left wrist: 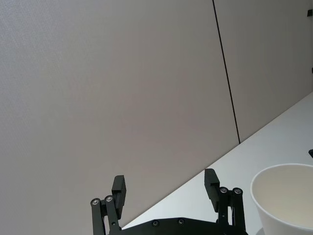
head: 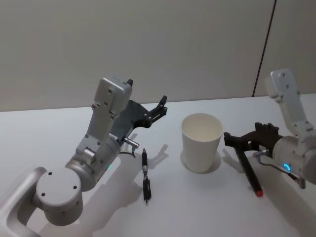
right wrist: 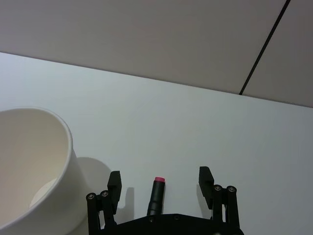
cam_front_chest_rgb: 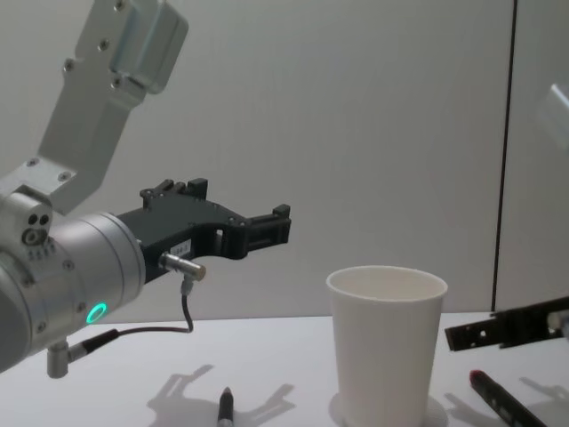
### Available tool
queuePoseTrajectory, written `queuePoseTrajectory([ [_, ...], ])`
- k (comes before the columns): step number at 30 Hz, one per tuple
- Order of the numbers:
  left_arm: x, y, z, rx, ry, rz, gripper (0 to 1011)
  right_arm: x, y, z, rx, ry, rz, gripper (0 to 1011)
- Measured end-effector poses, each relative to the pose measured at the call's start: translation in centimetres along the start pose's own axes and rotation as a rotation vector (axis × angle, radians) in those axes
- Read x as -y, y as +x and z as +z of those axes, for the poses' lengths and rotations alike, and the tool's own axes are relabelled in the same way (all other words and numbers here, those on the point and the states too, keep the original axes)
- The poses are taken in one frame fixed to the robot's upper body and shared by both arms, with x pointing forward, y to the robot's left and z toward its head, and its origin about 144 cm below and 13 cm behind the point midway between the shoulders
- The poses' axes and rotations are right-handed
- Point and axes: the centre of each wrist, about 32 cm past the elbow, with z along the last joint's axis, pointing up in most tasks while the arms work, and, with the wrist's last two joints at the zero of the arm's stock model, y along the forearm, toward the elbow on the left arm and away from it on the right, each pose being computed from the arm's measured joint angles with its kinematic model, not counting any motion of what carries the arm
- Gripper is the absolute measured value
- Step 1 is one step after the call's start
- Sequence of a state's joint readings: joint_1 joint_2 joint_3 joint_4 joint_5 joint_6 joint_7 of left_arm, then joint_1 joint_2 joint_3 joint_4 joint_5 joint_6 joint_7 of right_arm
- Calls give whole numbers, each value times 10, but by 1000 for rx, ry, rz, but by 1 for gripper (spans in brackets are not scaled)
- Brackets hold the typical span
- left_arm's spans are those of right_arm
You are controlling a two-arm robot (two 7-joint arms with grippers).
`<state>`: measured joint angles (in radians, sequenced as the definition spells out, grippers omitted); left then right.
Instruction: Place the pen into the pen holder.
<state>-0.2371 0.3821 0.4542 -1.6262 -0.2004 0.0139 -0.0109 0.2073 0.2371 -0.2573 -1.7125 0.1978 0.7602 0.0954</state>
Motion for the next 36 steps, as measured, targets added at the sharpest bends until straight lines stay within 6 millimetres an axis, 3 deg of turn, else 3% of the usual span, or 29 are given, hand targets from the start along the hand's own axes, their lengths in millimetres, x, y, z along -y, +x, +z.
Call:
queuePoseTrajectory([
  [36,0,0,0,0,0,0,1001,-20,-13,-14,-50,-82,-20,1001],
])
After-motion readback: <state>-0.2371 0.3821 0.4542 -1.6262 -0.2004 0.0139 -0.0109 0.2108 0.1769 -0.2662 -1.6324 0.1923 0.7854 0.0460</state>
